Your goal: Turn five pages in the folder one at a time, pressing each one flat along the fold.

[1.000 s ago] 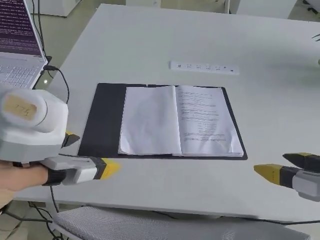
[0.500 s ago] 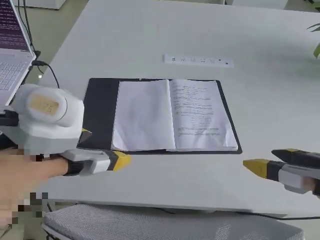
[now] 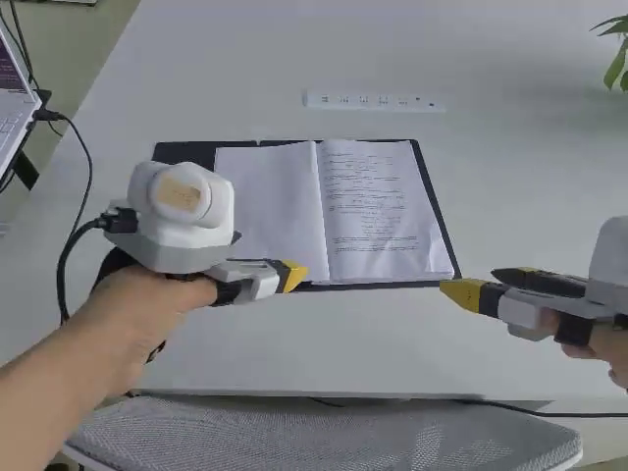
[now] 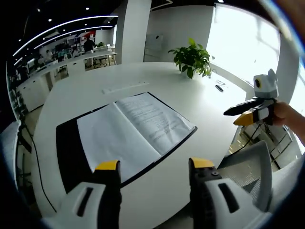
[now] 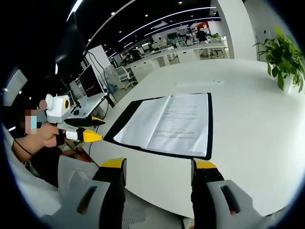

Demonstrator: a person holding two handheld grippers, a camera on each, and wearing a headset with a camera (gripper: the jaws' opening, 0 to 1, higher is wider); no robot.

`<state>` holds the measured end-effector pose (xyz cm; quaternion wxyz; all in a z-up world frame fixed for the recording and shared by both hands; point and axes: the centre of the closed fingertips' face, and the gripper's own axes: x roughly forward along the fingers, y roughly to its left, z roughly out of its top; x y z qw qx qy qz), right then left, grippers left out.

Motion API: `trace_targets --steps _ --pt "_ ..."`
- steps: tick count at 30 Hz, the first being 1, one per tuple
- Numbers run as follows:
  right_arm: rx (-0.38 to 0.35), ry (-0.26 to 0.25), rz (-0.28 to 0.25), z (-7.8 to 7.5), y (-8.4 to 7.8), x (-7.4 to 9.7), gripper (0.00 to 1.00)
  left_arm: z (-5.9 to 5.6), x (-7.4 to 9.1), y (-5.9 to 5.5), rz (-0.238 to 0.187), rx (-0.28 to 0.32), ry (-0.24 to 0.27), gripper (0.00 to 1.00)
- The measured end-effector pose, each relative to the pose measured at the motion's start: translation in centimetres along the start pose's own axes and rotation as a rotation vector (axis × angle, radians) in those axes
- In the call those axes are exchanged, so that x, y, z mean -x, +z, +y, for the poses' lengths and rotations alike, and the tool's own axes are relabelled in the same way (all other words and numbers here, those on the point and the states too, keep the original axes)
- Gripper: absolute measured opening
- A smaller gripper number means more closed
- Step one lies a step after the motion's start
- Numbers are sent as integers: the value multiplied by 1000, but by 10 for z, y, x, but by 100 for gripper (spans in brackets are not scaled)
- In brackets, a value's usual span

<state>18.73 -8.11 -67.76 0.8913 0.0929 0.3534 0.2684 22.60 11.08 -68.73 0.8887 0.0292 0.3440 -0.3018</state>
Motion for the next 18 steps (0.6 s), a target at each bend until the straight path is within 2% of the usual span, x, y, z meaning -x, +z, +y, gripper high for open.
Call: trace_targets --steps 4,6,9,10,18 --pt "-45 -9 -15 -12 -2 -10 52 -3 -27 0 7 -19 10 55" --pt "-69 -7 -21 -16 -3 -16 52 -7 -42 4 -20 -17 6 56" --pt "-91 -8 -28 -21 -5 -23 52 -10 -63 4 -27 -32 7 56" --pt "-105 -10 -32 -24 -5 -26 52 -12 -74 3 -17 -37 3 56" --pt "-174 -10 -69 -41 -3 -42 50 -27 -117 14 -55 -91 8 52"
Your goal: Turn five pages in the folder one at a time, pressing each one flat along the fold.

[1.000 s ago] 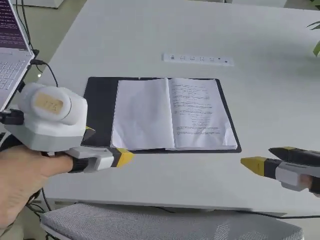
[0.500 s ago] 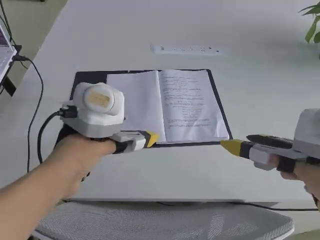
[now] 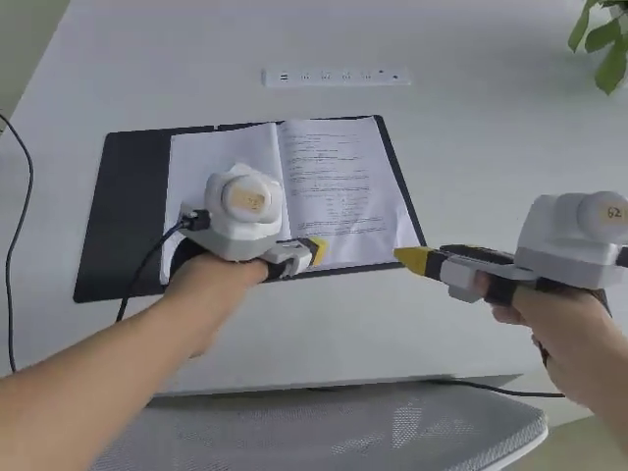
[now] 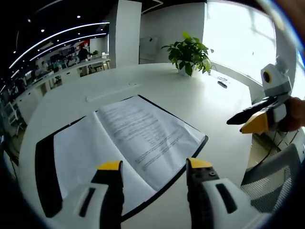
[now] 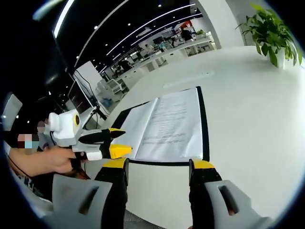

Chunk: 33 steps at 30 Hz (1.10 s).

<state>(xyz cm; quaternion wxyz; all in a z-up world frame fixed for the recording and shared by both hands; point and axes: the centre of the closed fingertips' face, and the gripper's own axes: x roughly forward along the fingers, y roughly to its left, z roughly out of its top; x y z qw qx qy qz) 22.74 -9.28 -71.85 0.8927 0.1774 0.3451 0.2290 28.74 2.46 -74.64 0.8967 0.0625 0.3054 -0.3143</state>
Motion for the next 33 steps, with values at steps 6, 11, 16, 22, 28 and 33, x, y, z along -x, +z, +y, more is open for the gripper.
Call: trace_targets --steps 6,11,16,22,28,33 --pt "-32 1 -20 -11 2 -11 48 -14 -31 0 -15 -36 -4 50" --pt "-63 9 -34 -17 2 -20 47 -19 -55 -4 -27 -45 4 49" --pt "-82 18 -42 -23 1 -27 47 -17 -71 -13 -6 -63 28 51" --pt "-124 31 -66 -27 2 -30 48 -17 -76 -19 -2 -92 53 49" --pt "-119 31 -65 -29 0 -31 48 -15 -78 -20 -9 -90 60 49" --pt "-118 35 -71 -30 0 -31 48 -12 -80 -21 -9 -74 60 47"
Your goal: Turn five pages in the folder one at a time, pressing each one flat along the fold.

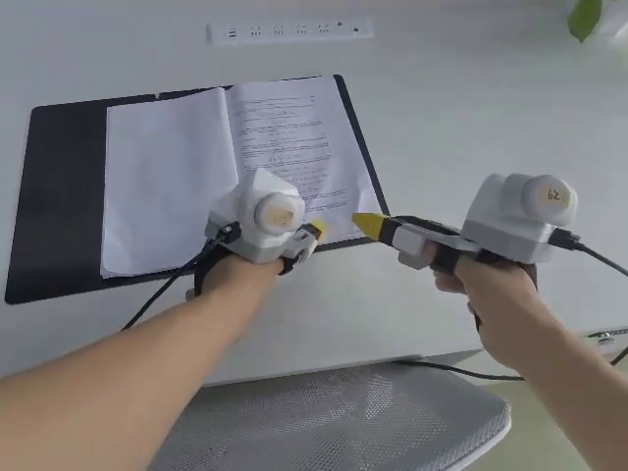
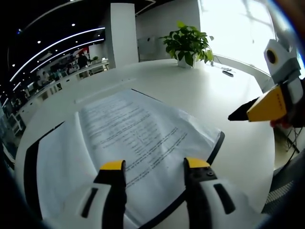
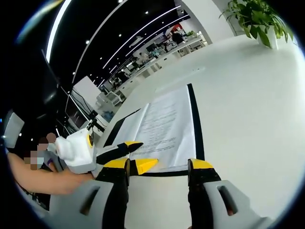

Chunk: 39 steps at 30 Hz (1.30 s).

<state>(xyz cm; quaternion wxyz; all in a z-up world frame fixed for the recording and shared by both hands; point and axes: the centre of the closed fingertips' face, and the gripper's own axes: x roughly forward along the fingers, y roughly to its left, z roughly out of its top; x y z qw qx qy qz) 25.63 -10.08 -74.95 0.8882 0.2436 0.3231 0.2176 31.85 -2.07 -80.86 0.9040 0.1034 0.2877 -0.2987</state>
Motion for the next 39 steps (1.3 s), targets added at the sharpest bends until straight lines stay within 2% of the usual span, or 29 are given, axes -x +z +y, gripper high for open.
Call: trace_targets --steps 5,14,16,21,24,28,33,34,36,38,39 --pt "0 3 -10 0 1 -1 48 5 0 0 2 10 20 40" --pt "-7 -1 -25 -3 1 -1 48 5 -1 0 4 10 13 38" --pt "-4 -5 -26 -4 1 -1 48 7 -2 0 1 13 18 29" --pt "-9 -6 -35 -7 2 -1 47 6 0 1 2 20 14 27" --pt "-15 -6 -32 -8 2 -4 46 10 1 2 5 43 23 21" --pt "-20 -1 -24 -8 3 -12 45 13 3 2 10 46 25 17" --pt "-76 22 -14 -7 3 -23 38 10 6 3 9 46 28 17" --pt "-99 15 3 -9 1 -25 36 10 6 3 8 47 28 17" --pt "-127 17 -9 -10 2 -29 34 9 7 3 8 48 27 17" --pt "-180 15 5 -12 -2 -32 26 9 7 3 9 48 26 17" --pt "-174 16 -5 -13 -1 -33 22 9 7 3 9 52 26 17"
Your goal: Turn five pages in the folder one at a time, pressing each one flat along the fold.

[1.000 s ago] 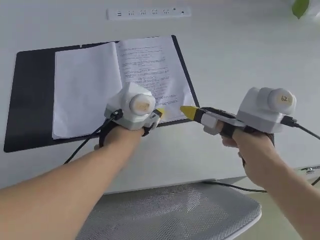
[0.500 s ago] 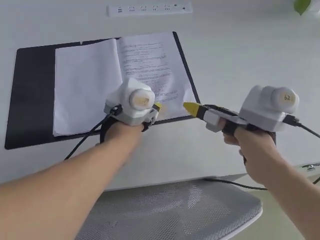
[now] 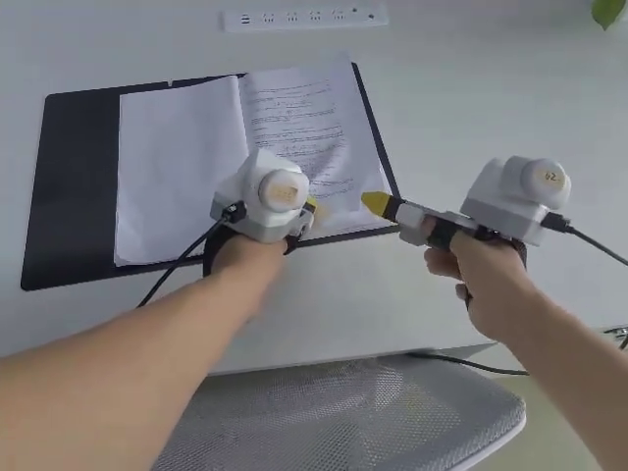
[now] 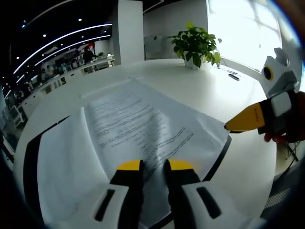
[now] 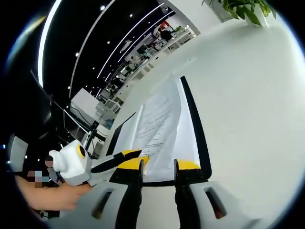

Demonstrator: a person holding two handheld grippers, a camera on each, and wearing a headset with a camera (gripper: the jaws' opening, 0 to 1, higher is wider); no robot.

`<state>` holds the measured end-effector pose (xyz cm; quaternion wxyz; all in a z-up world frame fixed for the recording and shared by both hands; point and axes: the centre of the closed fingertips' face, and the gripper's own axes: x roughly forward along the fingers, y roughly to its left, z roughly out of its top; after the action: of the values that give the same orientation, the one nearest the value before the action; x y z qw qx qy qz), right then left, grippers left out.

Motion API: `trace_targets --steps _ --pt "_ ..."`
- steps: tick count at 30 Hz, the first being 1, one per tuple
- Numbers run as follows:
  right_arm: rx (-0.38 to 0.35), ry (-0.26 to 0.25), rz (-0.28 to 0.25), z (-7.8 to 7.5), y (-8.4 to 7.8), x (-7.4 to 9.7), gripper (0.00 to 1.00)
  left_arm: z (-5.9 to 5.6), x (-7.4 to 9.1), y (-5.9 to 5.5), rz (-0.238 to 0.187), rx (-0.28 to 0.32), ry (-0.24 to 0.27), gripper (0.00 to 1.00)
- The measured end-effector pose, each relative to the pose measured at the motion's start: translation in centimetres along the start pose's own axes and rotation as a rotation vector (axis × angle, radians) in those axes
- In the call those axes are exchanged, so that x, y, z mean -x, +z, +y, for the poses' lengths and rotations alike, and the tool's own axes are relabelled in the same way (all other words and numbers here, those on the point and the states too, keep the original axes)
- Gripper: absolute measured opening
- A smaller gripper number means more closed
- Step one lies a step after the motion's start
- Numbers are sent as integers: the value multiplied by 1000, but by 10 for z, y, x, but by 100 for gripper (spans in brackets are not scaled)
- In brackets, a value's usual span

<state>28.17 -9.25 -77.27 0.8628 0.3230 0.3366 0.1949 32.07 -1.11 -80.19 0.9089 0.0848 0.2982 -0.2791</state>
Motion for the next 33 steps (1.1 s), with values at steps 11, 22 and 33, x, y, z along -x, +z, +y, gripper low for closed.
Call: trace_targets --steps 11,22,33 --pt "-51 10 -23 5 1 -4 0 1 -1 0 -1 11 -4 18" --pt "-70 9 -51 5 6 -2 0 -2 -1 1 -10 21 -14 22" --pt "-46 29 -76 15 17 2 0 1 13 -1 12 57 -38 24"
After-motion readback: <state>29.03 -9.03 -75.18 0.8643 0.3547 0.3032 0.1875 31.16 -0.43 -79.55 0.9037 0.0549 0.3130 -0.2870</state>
